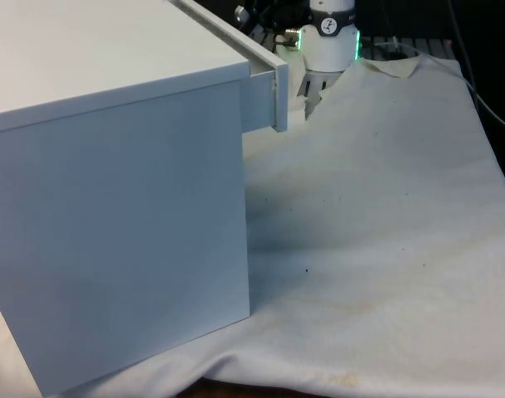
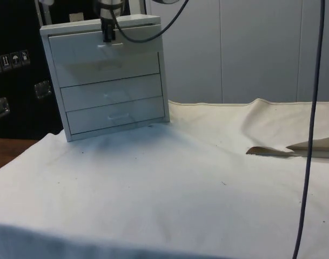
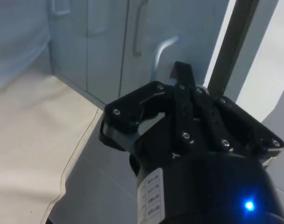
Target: Open the drawer, then close it.
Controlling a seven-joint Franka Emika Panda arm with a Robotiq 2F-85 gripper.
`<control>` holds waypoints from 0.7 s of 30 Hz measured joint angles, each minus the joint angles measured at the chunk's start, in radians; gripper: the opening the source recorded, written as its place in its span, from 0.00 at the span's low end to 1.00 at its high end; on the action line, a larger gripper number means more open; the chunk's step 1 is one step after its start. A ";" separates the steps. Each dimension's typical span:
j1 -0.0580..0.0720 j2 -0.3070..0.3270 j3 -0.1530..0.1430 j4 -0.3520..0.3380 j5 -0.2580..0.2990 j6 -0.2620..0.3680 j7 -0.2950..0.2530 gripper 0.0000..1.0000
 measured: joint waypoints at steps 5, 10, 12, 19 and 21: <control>-0.003 0.020 -0.019 0.015 0.000 0.020 0.005 0.00; -0.007 0.041 -0.037 0.030 0.000 0.042 0.013 0.00; -0.008 0.049 -0.043 0.036 0.000 0.049 0.016 0.00; -0.014 0.078 -0.061 0.058 0.001 0.070 0.030 0.00; -0.016 0.086 -0.066 0.063 0.001 0.076 0.034 0.00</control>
